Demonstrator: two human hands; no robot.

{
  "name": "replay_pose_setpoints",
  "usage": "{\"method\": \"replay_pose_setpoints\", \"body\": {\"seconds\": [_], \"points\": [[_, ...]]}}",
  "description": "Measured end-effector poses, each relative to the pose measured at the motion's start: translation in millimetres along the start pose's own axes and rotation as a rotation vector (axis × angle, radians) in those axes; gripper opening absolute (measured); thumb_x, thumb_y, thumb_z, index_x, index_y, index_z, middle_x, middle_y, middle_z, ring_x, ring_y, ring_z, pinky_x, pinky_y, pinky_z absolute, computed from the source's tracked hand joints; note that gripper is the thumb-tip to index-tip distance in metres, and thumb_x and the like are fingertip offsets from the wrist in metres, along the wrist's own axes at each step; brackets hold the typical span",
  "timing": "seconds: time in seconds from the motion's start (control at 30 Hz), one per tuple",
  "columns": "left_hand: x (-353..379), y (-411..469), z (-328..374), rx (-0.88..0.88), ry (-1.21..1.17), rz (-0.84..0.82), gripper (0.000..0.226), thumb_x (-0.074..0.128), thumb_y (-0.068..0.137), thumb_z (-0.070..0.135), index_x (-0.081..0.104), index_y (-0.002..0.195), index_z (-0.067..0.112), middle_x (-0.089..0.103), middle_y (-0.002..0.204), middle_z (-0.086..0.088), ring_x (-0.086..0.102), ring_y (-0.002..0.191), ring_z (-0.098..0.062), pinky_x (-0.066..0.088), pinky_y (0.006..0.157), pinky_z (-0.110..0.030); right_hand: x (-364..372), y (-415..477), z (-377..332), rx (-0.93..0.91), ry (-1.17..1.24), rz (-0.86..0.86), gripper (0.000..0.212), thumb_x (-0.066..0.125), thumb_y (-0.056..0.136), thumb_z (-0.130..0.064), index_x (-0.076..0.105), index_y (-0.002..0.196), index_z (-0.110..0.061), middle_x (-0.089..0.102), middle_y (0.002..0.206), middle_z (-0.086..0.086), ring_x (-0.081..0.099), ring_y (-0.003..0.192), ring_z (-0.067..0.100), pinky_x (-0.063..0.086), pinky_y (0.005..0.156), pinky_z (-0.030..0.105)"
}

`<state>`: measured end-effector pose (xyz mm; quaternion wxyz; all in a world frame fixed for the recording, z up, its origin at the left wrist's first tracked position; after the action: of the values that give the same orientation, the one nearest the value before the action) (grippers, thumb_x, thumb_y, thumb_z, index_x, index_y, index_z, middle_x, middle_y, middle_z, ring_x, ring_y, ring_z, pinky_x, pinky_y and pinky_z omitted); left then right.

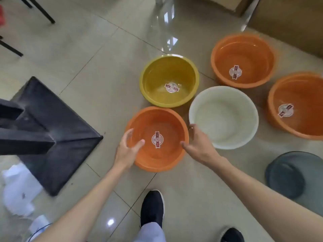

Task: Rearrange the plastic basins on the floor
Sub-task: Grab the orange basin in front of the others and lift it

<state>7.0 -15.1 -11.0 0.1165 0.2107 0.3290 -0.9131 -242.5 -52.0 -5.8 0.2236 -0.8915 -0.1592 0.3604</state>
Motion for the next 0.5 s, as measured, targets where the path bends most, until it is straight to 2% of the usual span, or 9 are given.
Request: {"method": "replay_pose_setpoints", "body": {"seconds": [0.07, 0.13, 0.23, 0.3, 0.33, 0.43, 0.5], "points": [[5, 32, -23, -0.044, 0.074, 0.109, 0.078, 0.075, 0.082, 0.036, 0.038, 0.150, 0.027, 0.043, 0.156, 0.000, 0.042, 0.144, -0.020, 0.034, 0.116, -0.038, 33, 28, 13, -0.048, -0.153, 0.007, 0.060, 0.065, 0.084, -0.021, 0.041, 0.137, -0.006, 0.053, 0.136, 0.013, 0.051, 0.127, 0.033, 0.046, 0.101, 0.041], [7, 64, -44, -0.120, 0.163, 0.199, 0.084, 0.073, 0.084, 0.040, 0.030, 0.154, 0.025, 0.035, 0.160, 0.000, 0.038, 0.146, -0.022, 0.032, 0.118, -0.040, 60, 60, 24, -0.056, -0.244, 0.049, 0.066, 0.061, 0.084, -0.010, 0.033, 0.143, 0.000, 0.041, 0.147, 0.018, 0.042, 0.137, 0.035, 0.040, 0.109, 0.042], [17, 105, -83, -0.183, 0.202, 0.229, 0.070, 0.066, 0.090, 0.036, 0.036, 0.150, 0.017, 0.047, 0.153, -0.008, 0.047, 0.139, -0.029, 0.036, 0.116, -0.042, 87, 95, 36, -0.009, -0.318, 0.090, 0.084, 0.060, 0.086, 0.000, 0.010, 0.154, 0.007, 0.026, 0.157, 0.024, 0.030, 0.146, 0.037, 0.028, 0.117, 0.037], [24, 120, -105, -0.205, 0.234, 0.270, 0.052, 0.056, 0.097, 0.025, 0.042, 0.145, 0.013, 0.055, 0.145, -0.013, 0.052, 0.133, -0.033, 0.039, 0.112, -0.040, 95, 106, 42, 0.022, -0.337, 0.085, 0.095, 0.064, 0.085, 0.001, 0.000, 0.155, 0.006, 0.028, 0.154, 0.024, 0.035, 0.143, 0.037, 0.033, 0.113, 0.038], [25, 125, -112, -0.218, 0.249, 0.302, 0.049, 0.052, 0.099, 0.022, 0.041, 0.146, 0.013, 0.054, 0.146, -0.013, 0.052, 0.134, -0.034, 0.038, 0.113, -0.039, 100, 109, 47, 0.026, -0.312, 0.095, 0.097, 0.065, 0.084, 0.003, -0.002, 0.155, 0.005, 0.029, 0.153, 0.024, 0.037, 0.141, 0.038, 0.036, 0.110, 0.039], [27, 131, -123, -0.222, 0.253, 0.351, 0.057, 0.051, 0.099, 0.023, 0.034, 0.153, 0.016, 0.047, 0.153, -0.011, 0.045, 0.141, -0.033, 0.032, 0.118, -0.040, 108, 110, 55, -0.006, -0.265, 0.136, 0.100, 0.062, 0.082, 0.009, -0.003, 0.157, 0.000, 0.030, 0.150, 0.023, 0.040, 0.138, 0.040, 0.041, 0.106, 0.041], [23, 128, -128, -0.236, 0.221, 0.335, 0.058, 0.052, 0.095, 0.026, 0.037, 0.150, 0.013, 0.048, 0.153, -0.012, 0.046, 0.140, -0.034, 0.033, 0.118, -0.042, 107, 104, 53, -0.006, -0.234, 0.125, 0.098, 0.060, 0.083, 0.009, -0.002, 0.157, -0.002, 0.032, 0.148, 0.023, 0.045, 0.132, 0.041, 0.044, 0.102, 0.043]]}}
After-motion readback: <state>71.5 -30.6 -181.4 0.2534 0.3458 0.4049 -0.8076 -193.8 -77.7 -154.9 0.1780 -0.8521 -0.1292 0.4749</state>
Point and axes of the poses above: each hand's wrist, its own y-axis towards the middle knuckle, its own x-axis out of the palm, z = x × y, the point moved 2 cm from there along y, towards the middle knuckle
